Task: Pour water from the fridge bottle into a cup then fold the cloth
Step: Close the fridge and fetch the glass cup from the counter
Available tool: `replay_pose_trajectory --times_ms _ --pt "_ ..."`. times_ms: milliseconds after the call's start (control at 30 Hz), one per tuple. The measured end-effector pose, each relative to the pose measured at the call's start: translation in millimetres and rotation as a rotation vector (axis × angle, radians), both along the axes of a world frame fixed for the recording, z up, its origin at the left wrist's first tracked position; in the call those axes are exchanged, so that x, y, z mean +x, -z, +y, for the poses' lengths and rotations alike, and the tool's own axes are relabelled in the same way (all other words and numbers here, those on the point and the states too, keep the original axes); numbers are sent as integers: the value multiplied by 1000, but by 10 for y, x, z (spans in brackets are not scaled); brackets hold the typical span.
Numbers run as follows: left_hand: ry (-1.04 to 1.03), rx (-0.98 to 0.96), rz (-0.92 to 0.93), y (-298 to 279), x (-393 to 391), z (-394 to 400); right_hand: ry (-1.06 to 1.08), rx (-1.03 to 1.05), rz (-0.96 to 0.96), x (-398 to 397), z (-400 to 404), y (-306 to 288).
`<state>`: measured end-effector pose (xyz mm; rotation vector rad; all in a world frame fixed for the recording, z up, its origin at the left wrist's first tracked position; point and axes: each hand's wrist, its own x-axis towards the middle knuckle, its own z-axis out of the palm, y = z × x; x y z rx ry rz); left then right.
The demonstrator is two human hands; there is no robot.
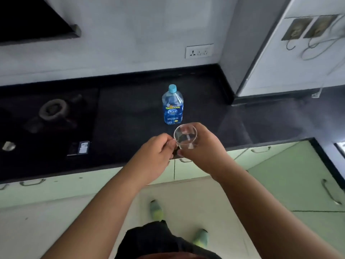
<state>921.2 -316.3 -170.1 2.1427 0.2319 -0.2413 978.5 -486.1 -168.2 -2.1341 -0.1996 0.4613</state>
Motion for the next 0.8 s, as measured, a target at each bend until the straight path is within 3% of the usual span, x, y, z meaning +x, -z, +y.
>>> replay_pose_trajectory --times_ms 233,600,800 --pt "-113 -60 92 163 424 343 -69 -25 57 538 435 225" --pt "-113 -31 116 525 1127 708 -19 -8 55 1168 737 634" --pt "-314 -11 191 876 1383 1009 83 -66 36 1692 619 740"
